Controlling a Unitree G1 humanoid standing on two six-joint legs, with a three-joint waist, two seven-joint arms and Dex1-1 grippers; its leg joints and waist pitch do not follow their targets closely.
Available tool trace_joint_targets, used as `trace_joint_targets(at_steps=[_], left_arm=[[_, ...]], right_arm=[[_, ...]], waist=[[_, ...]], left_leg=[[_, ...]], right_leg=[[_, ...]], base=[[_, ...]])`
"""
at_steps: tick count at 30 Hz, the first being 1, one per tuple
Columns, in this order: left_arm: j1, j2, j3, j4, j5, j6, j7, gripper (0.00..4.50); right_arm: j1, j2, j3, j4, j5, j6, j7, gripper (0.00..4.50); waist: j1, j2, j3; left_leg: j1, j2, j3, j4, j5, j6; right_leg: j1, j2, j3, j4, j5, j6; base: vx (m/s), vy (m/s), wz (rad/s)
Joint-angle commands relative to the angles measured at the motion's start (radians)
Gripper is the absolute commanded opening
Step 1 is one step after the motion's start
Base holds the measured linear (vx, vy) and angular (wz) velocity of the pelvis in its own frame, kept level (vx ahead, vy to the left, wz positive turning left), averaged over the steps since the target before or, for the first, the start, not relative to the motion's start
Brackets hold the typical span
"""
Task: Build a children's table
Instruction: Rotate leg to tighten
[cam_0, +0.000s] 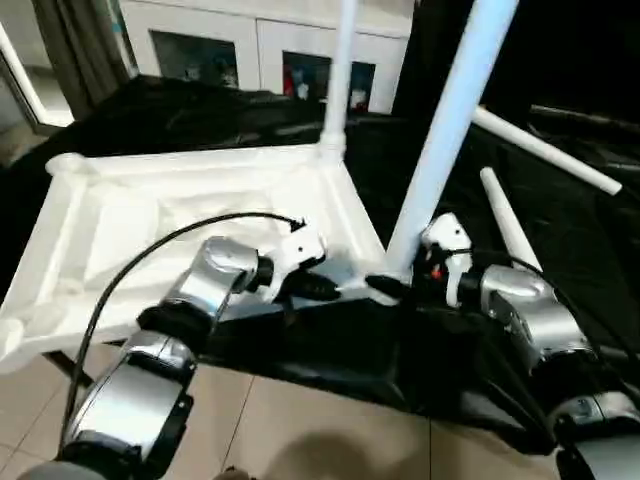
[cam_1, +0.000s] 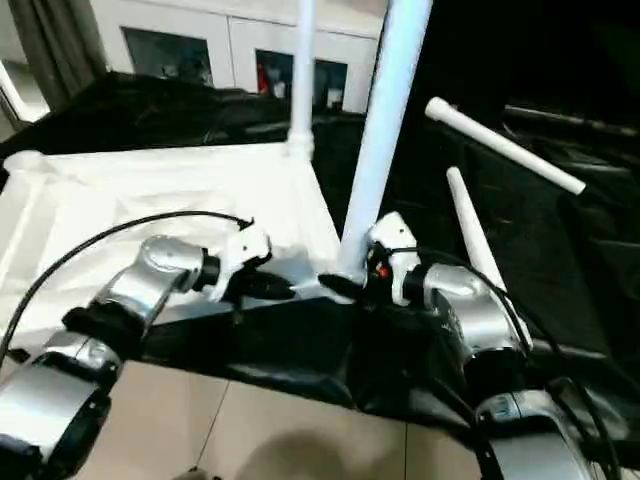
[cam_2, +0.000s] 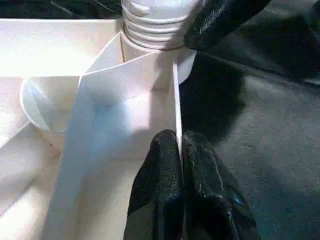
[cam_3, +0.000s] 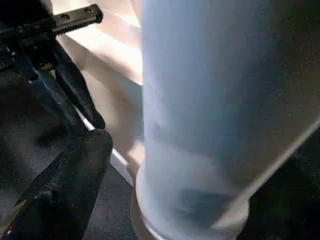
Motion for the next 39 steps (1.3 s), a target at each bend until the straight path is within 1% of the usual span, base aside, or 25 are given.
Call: trace_joint_targets(at_steps=[1, 3, 4, 9, 10, 12, 16, 18, 20, 21, 22, 23, 24, 25, 26, 27, 28, 29, 30, 31, 32, 33, 35, 37, 39], left_arm=[[0.019, -0.021, 0.013, -0.015, -0.052, -0.017, -0.026, 0.0], [0.02, -0.02, 0.013, -0.018, -0.053, -0.015, -0.028, 0.0], [0.024, -0.019, 0.014, -0.027, -0.052, -0.009, -0.031, 0.0], [0.028, -0.019, 0.016, -0.033, -0.05, -0.004, -0.033, 0.0], [0.031, -0.019, 0.016, -0.035, -0.05, -0.004, -0.035, 0.0], [0.032, -0.018, 0.015, -0.035, -0.05, -0.004, -0.036, 0.0], [0.033, -0.017, 0.012, -0.03, -0.044, -0.004, -0.039, 0.0], [0.03, -0.02, 0.012, -0.025, -0.042, -0.004, -0.031, 0.0], [0.019, -0.032, 0.014, -0.005, -0.029, 0.005, 0.019, 0.0], [0.002, -0.054, 0.023, 0.024, -0.013, 0.021, 0.106, 0.0], [-0.007, -0.064, 0.027, 0.038, -0.007, 0.031, 0.147, 0.0], [-0.023, -0.086, 0.036, 0.063, 0.007, 0.047, 0.239, 0.0], [-0.023, -0.086, 0.036, 0.063, 0.007, 0.047, 0.239, 0.0], [-0.034, -0.1, 0.041, 0.079, 0.014, 0.058, 0.296, 0.0], [-0.034, -0.1, 0.041, 0.079, 0.014, 0.058, 0.296, 0.0], [-0.05, -0.127, 0.053, 0.101, 0.016, 0.086, 0.379, 0.0], [-0.071, -0.168, 0.066, 0.129, 0.015, 0.107, 0.464, 0.0], [-0.071, -0.168, 0.066, 0.129, 0.015, 0.107, 0.464, 0.0], [-0.087, -0.203, 0.074, 0.15, 0.014, 0.116, 0.531, 0.0], [-0.097, -0.226, 0.074, 0.164, 0.014, 0.105, 0.557, 0.0], [-0.103, -0.239, 0.074, 0.171, 0.014, 0.099, 0.571, 0.0], [-0.121, -0.272, 0.058, 0.195, 0.031, 0.053, 0.589, 0.0], [-0.128, -0.278, 0.047, 0.201, 0.042, 0.034, 0.589, 0.0], [-0.137, -0.279, 0.041, 0.206, 0.048, 0.013, 0.583, 0.0], [-0.141, -0.278, 0.041, 0.207, 0.048, 0.006, 0.577, 0.0]], right_arm=[[-0.007, -0.003, 0.004, 0.019, -0.019, -0.014, -0.006, 4.03], [-0.007, -0.003, 0.005, 0.023, -0.022, -0.015, -0.006, 3.91], [-0.005, -0.002, 0.003, 0.02, -0.021, -0.008, -0.005, 3.65], [-0.002, 0.0, 0.001, 0.02, -0.017, -0.004, -0.002, 3.34], [0.001, 0.002, 0.0, 0.021, -0.017, -0.006, -0.002, 3.22], [0.002, 0.003, -0.001, 0.022, -0.018, -0.008, -0.003, 3.11], [0.018, 0.017, -0.021, 0.029, 0.0, 0.008, -0.022, 2.76], [0.023, 0.022, -0.026, 0.036, 0.001, 0.012, -0.036, 2.73], [0.025, 0.045, -0.046, 0.063, -0.004, 0.022, -0.114, 2.71], [0.02, 0.073, -0.069, 0.099, -0.016, 0.031, -0.226, 2.7], [0.017, 0.086, -0.081, 0.116, -0.022, 0.034, -0.281, 2.7], [0.009, 0.113, -0.106, 0.147, -0.029, 0.041, -0.39, 2.7], [0.009, 0.113, -0.106, 0.147, -0.029, 0.041, -0.39, 2.7], [0.004, 0.13, -0.121, 0.166, -0.032, 0.045, -0.457, 2.69], [0.004, 0.13, -0.121, 0.166, -0.032, 0.045, -0.457, 2.69], [-0.006, 0.157, -0.148, 0.193, -0.03, 0.054, -0.558, 2.69], [-0.024, 0.197, -0.185, 0.228, -0.017, 0.067, -0.679, 2.69], [-0.024, 0.197, -0.185, 0.228, -0.017, 0.067, -0.679, 2.69], [-0.039, 0.228, -0.212, 0.254, -0.006, 0.078, -0.771, 2.69], [-0.051, 0.25, -0.228, 0.271, 0.001, 0.081, -0.822, 2.69], [-0.058, 0.261, -0.236, 0.28, 0.004, 0.083, -0.85, 2.69], [-0.084, 0.293, -0.25, 0.305, 0.005, 0.071, -0.917, 2.69], [-0.093, 0.301, -0.25, 0.312, 0.002, 0.06, -0.933, 2.69], [-0.099, 0.305, -0.244, 0.313, -0.007, 0.05, -0.941, 2.69], [-0.1, 0.305, -0.244, 0.311, -0.008, 0.043, -0.941, 3.24]], waist=[[0.003, -0.02, -0.054], [0.002, -0.019, -0.055], [0.001, -0.024, -0.056], [0.002, -0.022, -0.056], [0.003, -0.019, -0.056], [0.003, -0.021, -0.056], [0.003, -0.015, -0.056], [0.001, -0.016, -0.057], [0.0, -0.015, -0.056], [-0.005, -0.013, -0.054], [-0.008, -0.012, -0.052], [-0.008, -0.01, -0.052], [-0.011, -0.01, -0.05], [-0.011, -0.012, -0.051], [-0.01, -0.012, -0.05], [-0.01, -0.013, -0.051], [-0.012, -0.01, -0.051], [-0.012, -0.009, -0.051], [-0.01, -0.009, -0.051], [-0.01, -0.008, -0.05], [-0.014, -0.011, -0.05], [-0.011, -0.008, -0.052], [-0.011, -0.009, -0.052], [-0.009, -0.009, -0.054], [-0.008, -0.009, -0.053]], left_leg=[[0.01, 0.029, -0.009, -0.058, -0.184, 0.076], [0.01, 0.029, -0.011, -0.059, -0.178, 0.07], [0.009, 0.029, -0.01, -0.058, -0.169, 0.073], [0.01, 0.028, -0.008, -0.056, -0.149, 0.088], [0.01, 0.028, -0.009, -0.056, -0.154, 0.086], [0.01, 0.028, -0.009, -0.056, -0.158, 0.084], [0.011, 0.029, -0.009, -0.057, -0.163, 0.078], [0.011, 0.028, -0.01, -0.057, -0.164, 0.076], [0.011, 0.028, -0.009, -0.058, -0.166, 0.074], [0.013, 0.027, -0.009, -0.06, -0.181, 0.063], [0.018, 0.027, -0.011, -0.064, -0.212, 0.04], [0.018, 0.027, -0.013, -0.065, -0.224, 0.031], [0.022, 0.028, -0.013, -0.068, -0.247, 0.015], [0.019, 0.027, -0.014, -0.067, -0.257, 0.01], [0.02, 0.026, -0.015, -0.068, -0.263, 0.01], [0.021, 0.026, -0.015, -0.068, -0.269, 0.012], [0.02, 0.026, -0.016, -0.069, -0.266, 0.006], [0.022, 0.025, -0.014, -0.069, -0.267, 0.002], [0.023, 0.025, -0.017, -0.07, -0.269, -0.001], [0.024, 0.024, -0.014, -0.069, -0.274, -0.002], [0.026, 0.026, -0.013, -0.07, -0.278, -0.003], [0.023, 0.022, -0.014, -0.069, -0.28, -0.003], [0.019, 0.021, -0.017, -0.071, -0.279, 0.003], [0.018, 0.021, -0.015, -0.07, -0.263, 0.01], [0.016, 0.021, -0.015, -0.07, -0.26, 0.016]], right_leg=[[0.046, -0.057, 0.038, -0.072, -0.178, -0.234], [0.046, -0.057, 0.039, -0.072, -0.177, -0.229], [0.048, -0.056, 0.038, -0.07, -0.16, -0.23], [0.048, -0.055, 0.038, -0.065, -0.122, -0.241], [0.048, -0.055, 0.038, -0.066, -0.129, -0.24], [0.048, -0.055, 0.038, -0.067, -0.136, -0.238], [0.048, -0.054, 0.038, -0.067, -0.134, -0.239], [0.049, -0.054, 0.038, -0.067, -0.131, -0.241], [0.048, -0.054, 0.039, -0.067, -0.13, -0.242], [0.044, -0.053, 0.039, -0.071, -0.154, -0.239], [0.041, -0.055, 0.038, -0.078, -0.21, -0.229], [0.043, -0.057, 0.038, -0.08, -0.24, -0.222], [0.038, -0.056, 0.039, -0.086, -0.28, -0.211], [0.04, -0.056, 0.039, -0.087, -0.297, -0.199], [0.038, -0.056, 0.04, -0.09, -0.306, -0.193], [0.038, -0.057, 0.04, -0.091, -0.315, -0.186], [0.036, -0.058, 0.041, -0.091, -0.322, -0.183], [0.033, -0.055, 0.042, -0.092, -0.324, -0.181], [0.036, -0.056, 0.039, -0.094, -0.325, -0.178], [0.031, -0.054, 0.041, -0.094, -0.313, -0.177], [0.029, -0.055, 0.043, -0.096, -0.316, -0.18], [0.032, -0.054, 0.042, -0.095, -0.316, -0.173], [0.034, -0.054, 0.04, -0.097, -0.313, -0.158], [0.037, -0.053, 0.04, -0.092, -0.261, -0.157], [0.038, -0.053, 0.04, -0.091, -0.253, -0.16]], base=[[0.0, 0.0, 0.0], [0.0, 0.0, 0.0], [0.0, 0.0, 0.0], [0.0, 0.0, 0.0], [0.0, 0.0, 0.0], [0.0, 0.0, 0.0], [0.0, 0.0, 0.0], [0.0, 0.0, 0.0], [0.0, 0.0, 0.0], [0.0, 0.0, 0.0], [0.0, 0.0, 0.0], [0.0, 0.0, 0.0], [0.0, 0.0, 0.0], [0.0, 0.0, 0.0], [0.0, 0.0, 0.0], [0.0, 0.0, 0.0], [0.0, 0.0, 0.0], [0.0, 0.0, 0.0], [0.0, 0.0, 0.0], [0.0, 0.0, 0.0], [0.0, 0.0, 0.0], [0.0, 0.0, 0.0], [0.0, 0.0, 0.0], [0.0, 0.0, 0.0], [0.0, 0.0, 0.0]])
